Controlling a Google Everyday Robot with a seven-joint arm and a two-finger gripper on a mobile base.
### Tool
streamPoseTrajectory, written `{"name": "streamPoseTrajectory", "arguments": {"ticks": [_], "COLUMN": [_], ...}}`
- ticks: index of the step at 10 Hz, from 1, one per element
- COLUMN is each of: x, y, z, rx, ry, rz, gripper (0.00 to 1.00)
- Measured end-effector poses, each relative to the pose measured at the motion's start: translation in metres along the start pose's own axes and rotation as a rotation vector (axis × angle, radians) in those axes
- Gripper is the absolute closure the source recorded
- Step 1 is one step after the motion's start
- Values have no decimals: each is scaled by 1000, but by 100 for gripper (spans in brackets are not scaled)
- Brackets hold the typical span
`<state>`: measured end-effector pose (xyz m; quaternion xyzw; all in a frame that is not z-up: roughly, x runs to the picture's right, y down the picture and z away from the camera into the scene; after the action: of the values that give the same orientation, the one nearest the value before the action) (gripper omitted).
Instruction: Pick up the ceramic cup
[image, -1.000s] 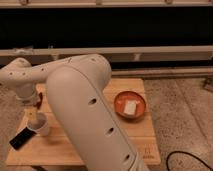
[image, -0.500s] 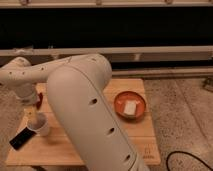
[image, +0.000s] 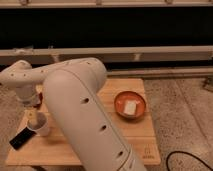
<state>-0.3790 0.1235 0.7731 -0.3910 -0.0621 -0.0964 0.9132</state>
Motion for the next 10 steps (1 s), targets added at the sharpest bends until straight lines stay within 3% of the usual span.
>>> {"name": "streamPoseTrajectory", "arguments": {"ticks": [3, 8, 10], "x": [-1, -3, 1], "y": [1, 2, 2], "z": [9, 13, 10], "rx": [-27, -59, -60], "ry": [14, 26, 16], "rz": [-8, -31, -32], "gripper": [42, 94, 100]}}
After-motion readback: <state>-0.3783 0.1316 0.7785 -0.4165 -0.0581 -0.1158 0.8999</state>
